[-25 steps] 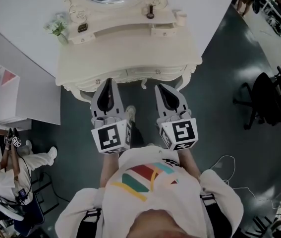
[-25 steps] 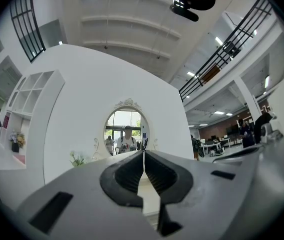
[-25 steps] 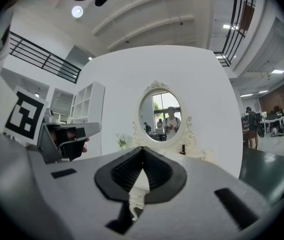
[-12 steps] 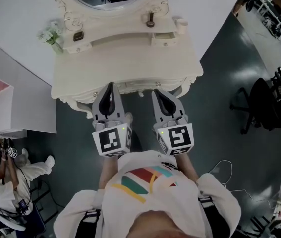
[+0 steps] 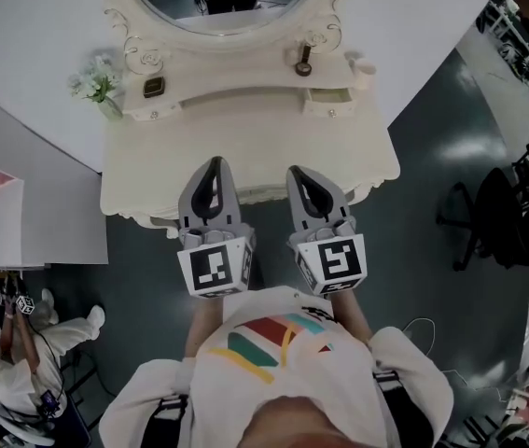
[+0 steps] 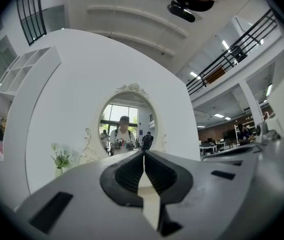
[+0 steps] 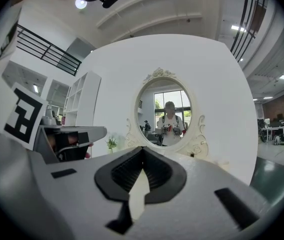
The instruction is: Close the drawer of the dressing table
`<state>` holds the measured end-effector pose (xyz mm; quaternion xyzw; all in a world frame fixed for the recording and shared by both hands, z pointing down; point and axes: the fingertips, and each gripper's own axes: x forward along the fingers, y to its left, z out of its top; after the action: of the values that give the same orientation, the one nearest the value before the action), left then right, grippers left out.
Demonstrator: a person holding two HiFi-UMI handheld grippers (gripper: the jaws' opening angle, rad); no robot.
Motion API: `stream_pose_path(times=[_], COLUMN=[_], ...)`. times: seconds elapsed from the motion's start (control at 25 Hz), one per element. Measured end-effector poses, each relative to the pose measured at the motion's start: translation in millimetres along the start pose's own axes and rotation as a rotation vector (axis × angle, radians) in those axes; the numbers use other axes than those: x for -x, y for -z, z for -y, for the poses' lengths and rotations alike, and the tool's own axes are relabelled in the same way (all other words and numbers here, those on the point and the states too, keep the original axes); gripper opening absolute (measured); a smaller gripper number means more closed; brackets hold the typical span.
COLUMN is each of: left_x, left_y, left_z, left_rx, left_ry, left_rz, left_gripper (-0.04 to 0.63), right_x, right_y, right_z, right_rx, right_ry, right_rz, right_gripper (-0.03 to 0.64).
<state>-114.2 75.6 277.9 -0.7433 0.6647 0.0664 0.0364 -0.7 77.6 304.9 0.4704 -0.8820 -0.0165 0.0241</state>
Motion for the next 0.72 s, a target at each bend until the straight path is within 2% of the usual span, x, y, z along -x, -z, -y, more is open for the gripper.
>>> stream_pose_path(times=[0.44, 0.72], left_x=[-102, -155], left_y=[-6, -9], left_z=[-75, -116], left_rx=[-0.009, 0.013], left_ry=[0.026, 0.044], left_rz=[0.009, -0.027], left_gripper=[0.009, 0.010], right_x=[-132, -196], right_y=[-23, -33], right_z=[3, 6], right_rx=[-0.019, 0.002], right_ry=[-0.001, 0.025], right_rz=[0.008, 0.001], right_gripper=[0.000, 0.000])
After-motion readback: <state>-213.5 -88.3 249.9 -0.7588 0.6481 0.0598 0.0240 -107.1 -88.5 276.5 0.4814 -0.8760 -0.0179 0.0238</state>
